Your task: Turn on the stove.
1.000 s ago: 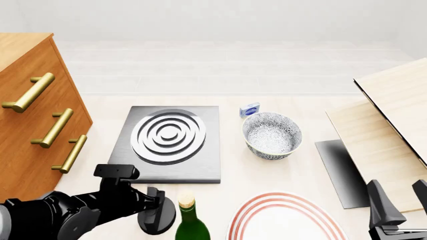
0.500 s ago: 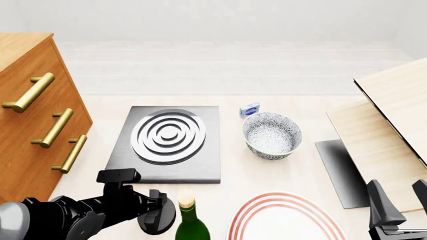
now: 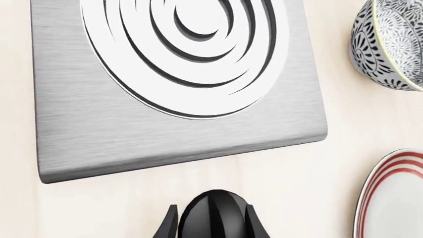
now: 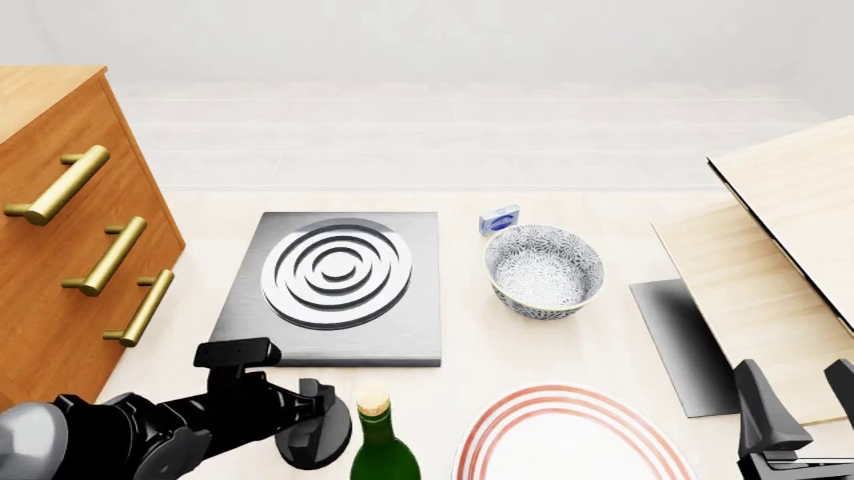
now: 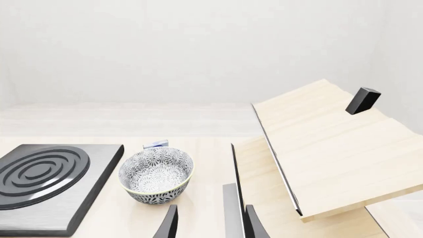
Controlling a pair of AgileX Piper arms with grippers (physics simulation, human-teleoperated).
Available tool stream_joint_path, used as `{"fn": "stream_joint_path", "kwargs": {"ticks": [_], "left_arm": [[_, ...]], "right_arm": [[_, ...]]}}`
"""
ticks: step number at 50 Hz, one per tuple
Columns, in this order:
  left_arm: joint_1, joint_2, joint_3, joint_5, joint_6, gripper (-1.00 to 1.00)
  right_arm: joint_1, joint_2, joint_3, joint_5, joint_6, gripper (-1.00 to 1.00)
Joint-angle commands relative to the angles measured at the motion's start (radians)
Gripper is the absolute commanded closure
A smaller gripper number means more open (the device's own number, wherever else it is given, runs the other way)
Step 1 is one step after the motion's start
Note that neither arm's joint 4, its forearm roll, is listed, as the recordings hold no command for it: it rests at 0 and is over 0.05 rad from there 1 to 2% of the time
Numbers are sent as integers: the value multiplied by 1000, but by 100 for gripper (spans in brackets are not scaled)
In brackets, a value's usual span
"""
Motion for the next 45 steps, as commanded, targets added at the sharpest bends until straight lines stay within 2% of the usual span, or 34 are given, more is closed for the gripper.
{"fn": "stream_joint_path", "kwargs": {"ticks": [1, 13, 45], "left_arm": [[105, -26, 15, 47, 126, -100], [149, -46, -6, 79, 160, -100], [195, -67, 20, 79, 173, -100]], "right_arm": [[0, 0, 0, 0, 0, -100], [0, 0, 0, 0, 0, -100], [0, 0, 0, 0, 0, -100]]}}
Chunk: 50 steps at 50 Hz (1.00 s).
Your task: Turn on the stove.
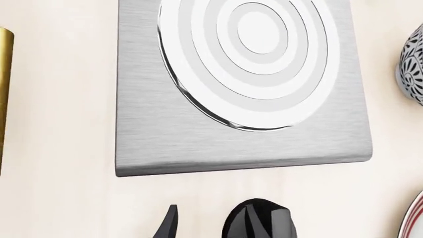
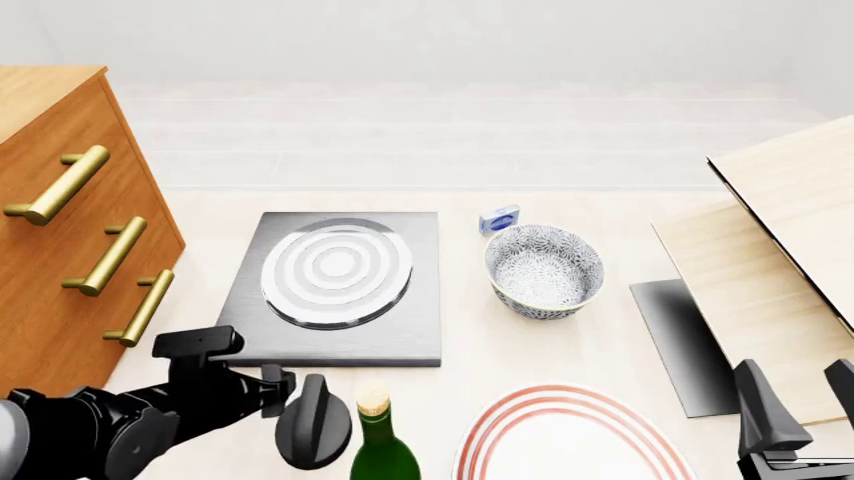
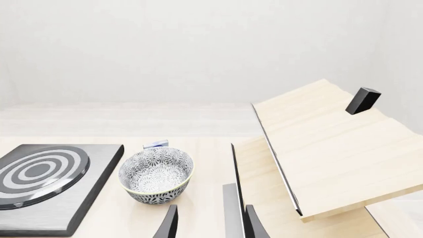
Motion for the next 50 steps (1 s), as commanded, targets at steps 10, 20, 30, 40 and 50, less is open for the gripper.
{"fn": "stream_joint_path", "kwargs": {"ticks": [10, 20, 30, 40, 50], "left_arm": [[32, -119, -21, 109, 62, -100], [47, -247, -57, 228, 72, -100], [58, -333, -81, 291, 73, -100], [51, -413, -102, 349, 64, -100], [-1, -490, -99, 371, 48, -100]], "right_arm": [[0, 0, 0, 0, 0, -100], [0, 0, 0, 0, 0, -100], [0, 0, 0, 0, 0, -100], [0, 0, 0, 0, 0, -100], [0, 0, 0, 0, 0, -100]]}}
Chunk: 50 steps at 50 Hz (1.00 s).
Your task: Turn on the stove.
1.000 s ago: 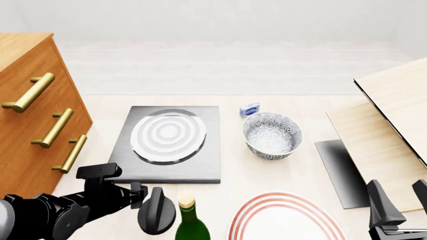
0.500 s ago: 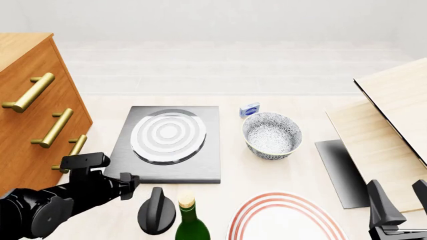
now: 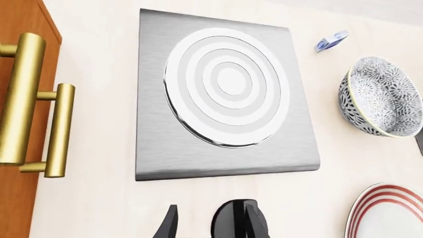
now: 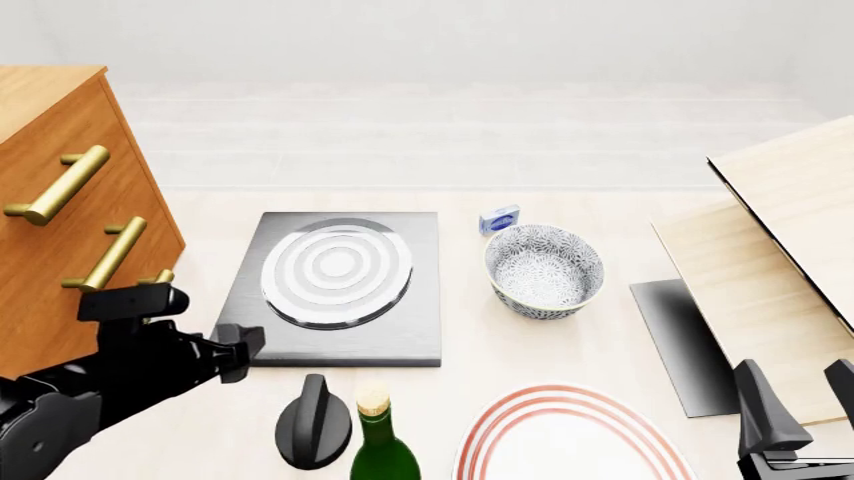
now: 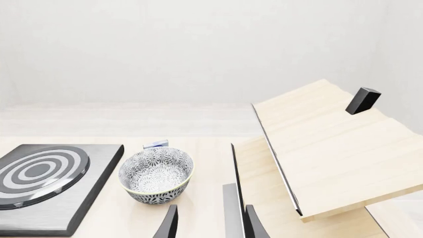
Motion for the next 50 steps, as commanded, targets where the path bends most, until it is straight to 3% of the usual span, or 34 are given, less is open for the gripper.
{"fn": "stream_joint_path", "kwargs": {"ticks": [1, 6, 18, 29, 50], "left_arm": [[-35, -88, -8, 41, -7, -100], [-39, -115, -12, 43, -5, -100], [-54, -182, 25, 6, -74, -100], [-77, -236, 18, -10, -44, -100], [-119, -304, 96, -162, -38, -100]], "right_arm": [[0, 0, 0, 0, 0, -100], [0, 0, 0, 0, 0, -100], [0, 0, 0, 0, 0, -100], [0, 0, 0, 0, 0, -100], [0, 0, 0, 0, 0, -100]]}}
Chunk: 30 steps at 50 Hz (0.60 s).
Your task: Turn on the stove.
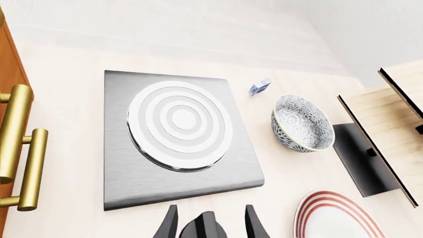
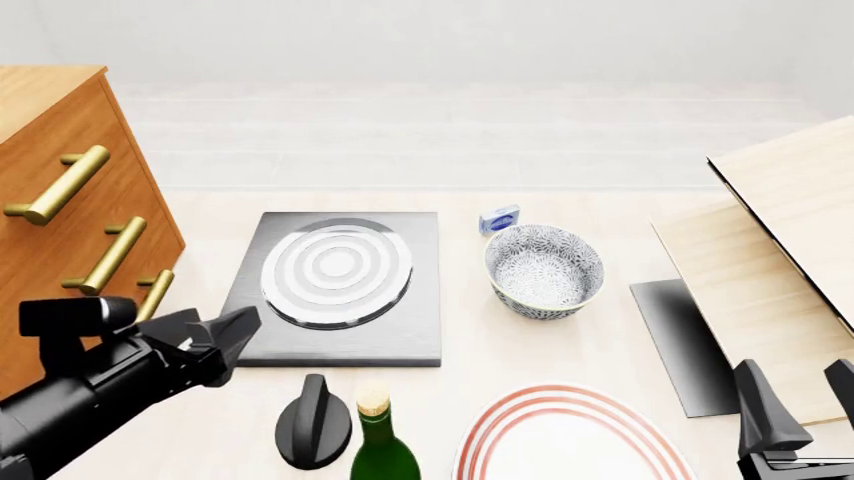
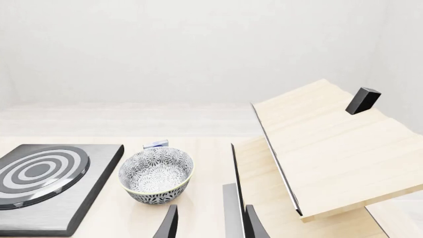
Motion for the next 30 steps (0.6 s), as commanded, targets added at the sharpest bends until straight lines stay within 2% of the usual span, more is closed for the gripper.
{"fn": "stream_joint_path", "kwargs": {"ticks": [1, 2, 4, 6, 10, 11, 17, 30], "left_arm": [[-17, -41, 50, -105, -33, -100], [-17, -41, 50, -105, -33, -100], [-30, -26, 79, -160, -104, -100], [-16, 3, 79, -192, -86, -100], [-21, 33, 95, -248, -107, -100], [-46, 54, 122, -304, -148, -100], [-24, 116, 124, -373, -124, -100], [3, 240, 131, -509, -125, -100]], "right_arm": [[0, 0, 0, 0, 0, -100], [0, 0, 0, 0, 0, -100], [0, 0, 0, 0, 0, -100], [0, 0, 0, 0, 0, -100], [0, 0, 0, 0, 0, -100], [0, 0, 0, 0, 0, -100], [0, 0, 0, 0, 0, -100], [0, 0, 0, 0, 0, -100]]}}
